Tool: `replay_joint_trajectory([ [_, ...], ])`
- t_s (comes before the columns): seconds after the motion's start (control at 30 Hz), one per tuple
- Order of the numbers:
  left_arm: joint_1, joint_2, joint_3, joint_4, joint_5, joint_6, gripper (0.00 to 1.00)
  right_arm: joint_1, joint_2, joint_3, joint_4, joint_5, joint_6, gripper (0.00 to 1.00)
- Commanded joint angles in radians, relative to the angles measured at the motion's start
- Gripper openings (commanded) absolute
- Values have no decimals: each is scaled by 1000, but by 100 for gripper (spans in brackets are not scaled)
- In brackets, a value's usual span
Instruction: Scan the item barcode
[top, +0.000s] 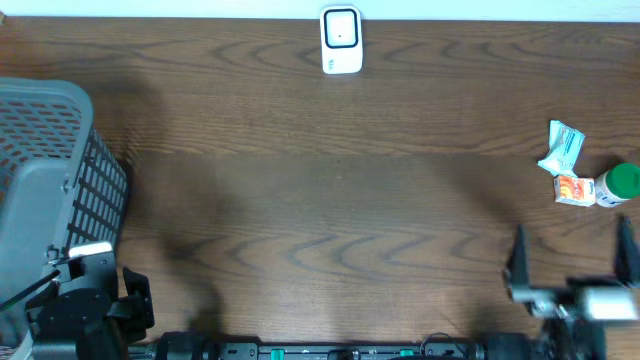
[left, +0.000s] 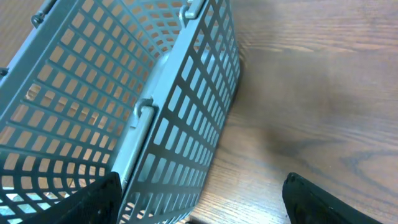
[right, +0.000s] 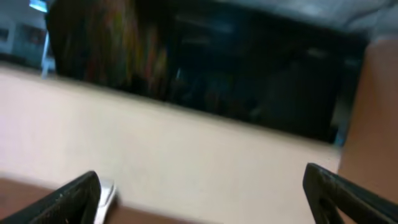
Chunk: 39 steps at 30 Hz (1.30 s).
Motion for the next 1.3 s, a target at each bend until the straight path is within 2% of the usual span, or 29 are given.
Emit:
replay_joint_trajectory([
  [0.0,0,-3,6,1,-13,12,83,0,-38,-203,190,-10,106,99],
  [0.2,0,-3,6,1,-13,12,83,-8,-38,-569,581,2,104,99],
  [0.37,0,-3,6,1,-13,12,83,-38,-39,-608,455,2,107,99],
  [0.5,0,-3,6,1,-13,12,84,-38,-39,-608,242,2,107,99],
  [0.6,0,-3,6,1,-13,12,83,-38,-39,-608,151,2,108,99],
  [1.27,0,-3,6,1,-13,12,83,-40,-38,-608,153,2,108,99],
])
